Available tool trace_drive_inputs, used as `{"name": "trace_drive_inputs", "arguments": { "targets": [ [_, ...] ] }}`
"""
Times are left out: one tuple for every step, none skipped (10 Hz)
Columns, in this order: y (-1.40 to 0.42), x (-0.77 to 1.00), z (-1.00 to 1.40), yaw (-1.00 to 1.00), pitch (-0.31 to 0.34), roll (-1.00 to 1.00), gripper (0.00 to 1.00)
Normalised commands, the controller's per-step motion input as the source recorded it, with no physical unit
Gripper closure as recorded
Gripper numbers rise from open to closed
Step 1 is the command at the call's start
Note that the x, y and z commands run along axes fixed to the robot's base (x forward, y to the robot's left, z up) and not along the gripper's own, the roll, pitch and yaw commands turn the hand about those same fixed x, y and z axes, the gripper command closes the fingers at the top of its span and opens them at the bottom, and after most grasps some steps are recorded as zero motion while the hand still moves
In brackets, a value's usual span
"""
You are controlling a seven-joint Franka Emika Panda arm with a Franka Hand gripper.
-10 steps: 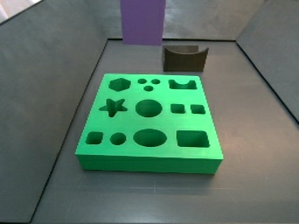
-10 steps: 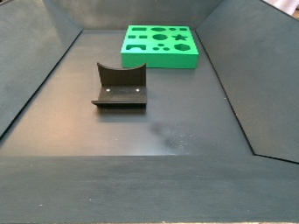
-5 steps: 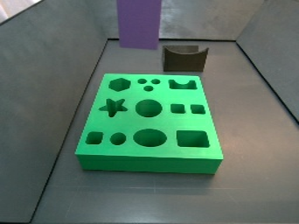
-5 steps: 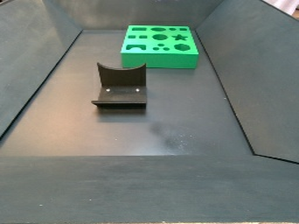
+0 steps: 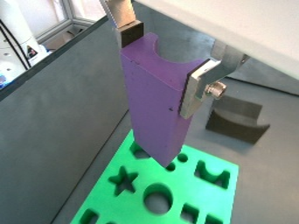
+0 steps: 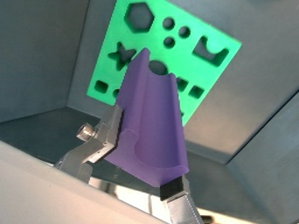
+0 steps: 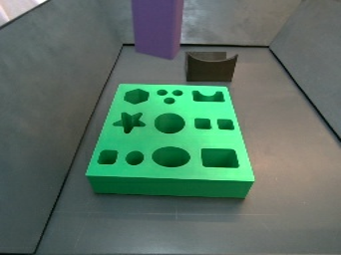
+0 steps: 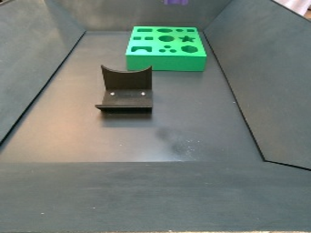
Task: Pick up the arch object. Move up. Move to above the board. Insert the arch object.
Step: Insert the arch object.
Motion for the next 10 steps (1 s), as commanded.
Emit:
{"name": "trace_drive_inputs", "arguments": {
  "targets": [
    [0.0, 0.22, -0.1, 0.88, -0.061, 0.0, 1.0],
    [-0.01, 0.5, -0.15, 0.65, -0.019, -0.02, 1.0],
    [-0.1, 0.71, -0.1, 0.47, -0.01, 0.0, 1.0],
    [-0.06, 0.86, -0.08, 0.31, -0.011, 0.0, 1.0],
    [-0.01, 0.98, -0.06, 0.2, 0.0, 0.0, 1.0],
    [0.01, 0.78, 0.0, 0.13, 0.0, -0.08, 1.0],
    [0.0, 0.0, -0.04, 0.0, 0.0, -0.03, 1.0],
    [-0.08, 0.22, -0.14, 0.0, -0.019, 0.0, 1.0],
    [0.18, 1.0, -0.11, 0.2, 0.0, 0.0, 1.0],
    [0.19, 0.97, -0.17, 0.27, 0.0, -0.01, 1.0]
  ]
}}
